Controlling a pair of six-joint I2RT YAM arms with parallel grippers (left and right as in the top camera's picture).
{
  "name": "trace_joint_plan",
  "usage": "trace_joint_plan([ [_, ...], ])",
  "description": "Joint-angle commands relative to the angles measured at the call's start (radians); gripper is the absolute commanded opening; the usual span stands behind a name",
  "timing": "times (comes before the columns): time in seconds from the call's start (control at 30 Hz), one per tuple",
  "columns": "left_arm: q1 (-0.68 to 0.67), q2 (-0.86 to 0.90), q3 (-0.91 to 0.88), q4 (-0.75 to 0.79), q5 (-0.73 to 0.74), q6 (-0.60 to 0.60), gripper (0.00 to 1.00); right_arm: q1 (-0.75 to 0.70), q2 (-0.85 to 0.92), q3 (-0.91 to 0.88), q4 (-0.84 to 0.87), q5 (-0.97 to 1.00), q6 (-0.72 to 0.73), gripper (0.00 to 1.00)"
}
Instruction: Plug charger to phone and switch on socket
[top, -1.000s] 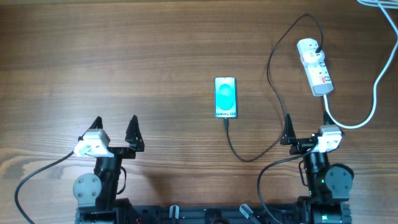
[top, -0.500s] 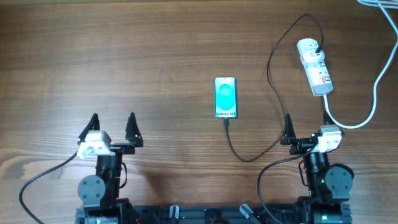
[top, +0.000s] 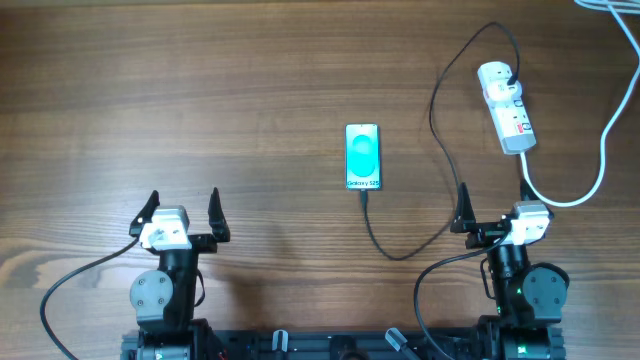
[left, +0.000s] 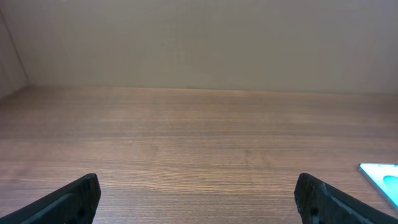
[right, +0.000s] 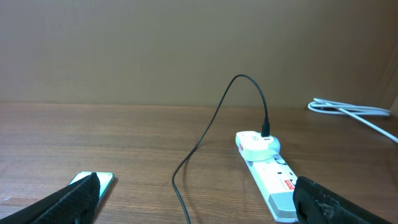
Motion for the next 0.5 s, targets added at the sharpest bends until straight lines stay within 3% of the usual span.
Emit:
trace_joint_plan([
  [0.0,0.008,-0.011,-0.005,-0.008,-0.041,0.031,1.0,0.005,-0.009,-0.001,0.001,0.014,0.005,1.0],
  [0.17,0.008,-0.011,-0.005,0.005,-0.193,-0.084,1.0,0.005,-0.009,-0.001,0.001,0.014,0.005,1.0],
  [0.47,0.008,-0.011,-0.005,0.001,-0.15,-0.041,1.0,0.005,-0.009,-0.001,0.001,0.014,0.005,1.0],
])
